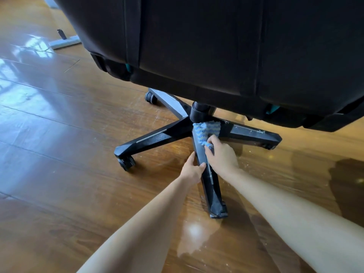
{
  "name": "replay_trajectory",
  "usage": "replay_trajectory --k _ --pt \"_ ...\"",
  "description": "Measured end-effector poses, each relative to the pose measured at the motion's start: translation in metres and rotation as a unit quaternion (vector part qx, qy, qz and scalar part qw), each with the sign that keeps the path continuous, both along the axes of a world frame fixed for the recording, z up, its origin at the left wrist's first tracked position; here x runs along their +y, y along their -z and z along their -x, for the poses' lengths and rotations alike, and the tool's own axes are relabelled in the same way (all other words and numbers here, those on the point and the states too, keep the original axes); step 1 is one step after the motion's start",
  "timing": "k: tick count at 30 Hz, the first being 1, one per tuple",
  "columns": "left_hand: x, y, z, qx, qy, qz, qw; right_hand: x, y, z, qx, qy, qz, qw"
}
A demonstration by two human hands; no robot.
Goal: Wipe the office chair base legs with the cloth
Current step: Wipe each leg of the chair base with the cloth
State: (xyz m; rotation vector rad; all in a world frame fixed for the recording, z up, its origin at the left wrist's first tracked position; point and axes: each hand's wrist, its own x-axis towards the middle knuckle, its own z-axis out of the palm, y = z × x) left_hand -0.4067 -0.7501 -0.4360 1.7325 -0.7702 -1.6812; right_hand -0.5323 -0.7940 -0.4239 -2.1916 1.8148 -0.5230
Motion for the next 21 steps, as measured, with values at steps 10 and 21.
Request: replay_trajectory --k 10,21 --pt "0.0 -0.001 0.003 0.034 -0.035 -0.029 0.998 -0.043 -0.007 -0.008 -0.014 -0.003 -0.062 0.998" --pt "0.001 0.002 0.003 -0.012 -0.009 -0.001 1.0 0.035 0.003 0.011 -0.036 -0.059 -0.084 0.994"
